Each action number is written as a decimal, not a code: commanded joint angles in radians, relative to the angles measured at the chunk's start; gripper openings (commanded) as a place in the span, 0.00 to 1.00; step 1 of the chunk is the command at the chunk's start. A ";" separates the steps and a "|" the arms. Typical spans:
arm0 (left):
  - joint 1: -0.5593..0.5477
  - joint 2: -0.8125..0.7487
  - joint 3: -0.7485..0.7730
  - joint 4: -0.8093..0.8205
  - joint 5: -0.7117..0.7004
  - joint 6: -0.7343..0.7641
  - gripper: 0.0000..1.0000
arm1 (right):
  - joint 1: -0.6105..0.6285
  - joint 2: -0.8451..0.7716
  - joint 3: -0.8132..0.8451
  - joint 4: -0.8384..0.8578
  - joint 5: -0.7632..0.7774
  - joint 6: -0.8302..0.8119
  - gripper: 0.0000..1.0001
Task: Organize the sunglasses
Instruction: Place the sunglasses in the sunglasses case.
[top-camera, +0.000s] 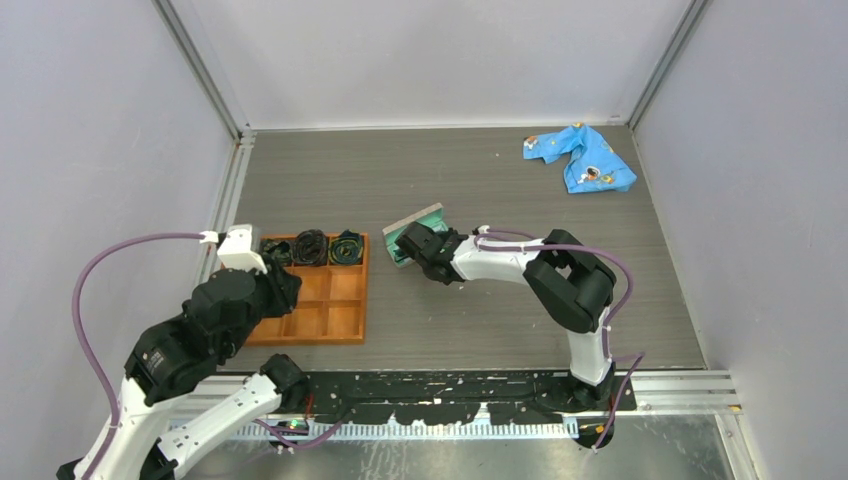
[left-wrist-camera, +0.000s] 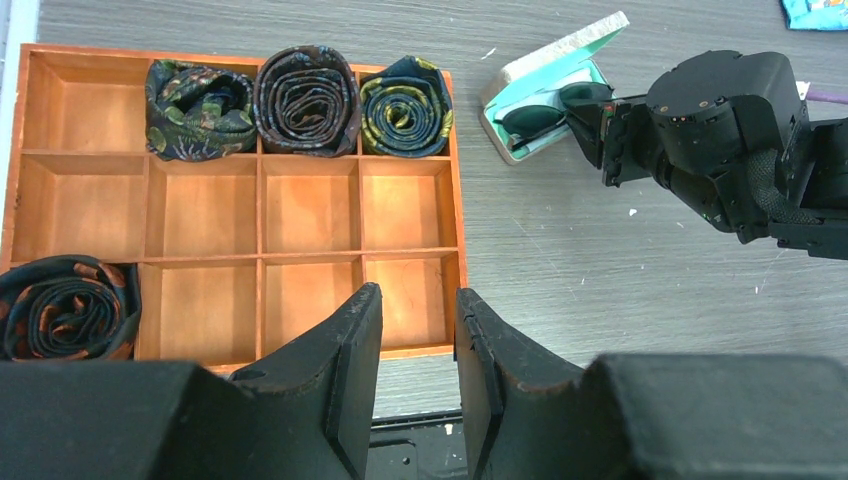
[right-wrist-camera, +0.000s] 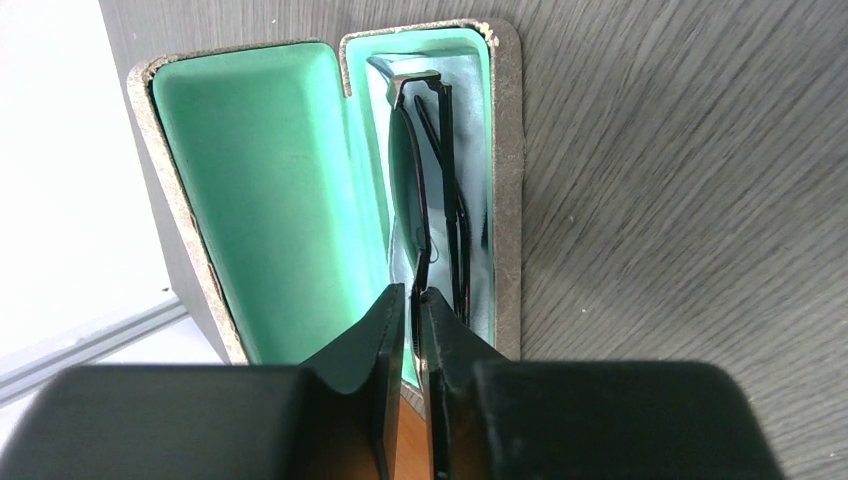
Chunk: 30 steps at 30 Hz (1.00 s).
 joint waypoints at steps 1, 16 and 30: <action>0.003 -0.012 0.003 -0.010 0.000 0.007 0.35 | 0.002 -0.014 0.024 0.018 0.069 -0.006 0.22; 0.003 -0.011 0.008 -0.012 0.001 0.007 0.35 | 0.001 -0.106 -0.107 0.271 0.044 -0.247 0.50; 0.003 0.023 0.001 0.011 0.012 0.004 0.35 | -0.014 -0.209 -0.296 0.467 -0.055 -0.338 0.52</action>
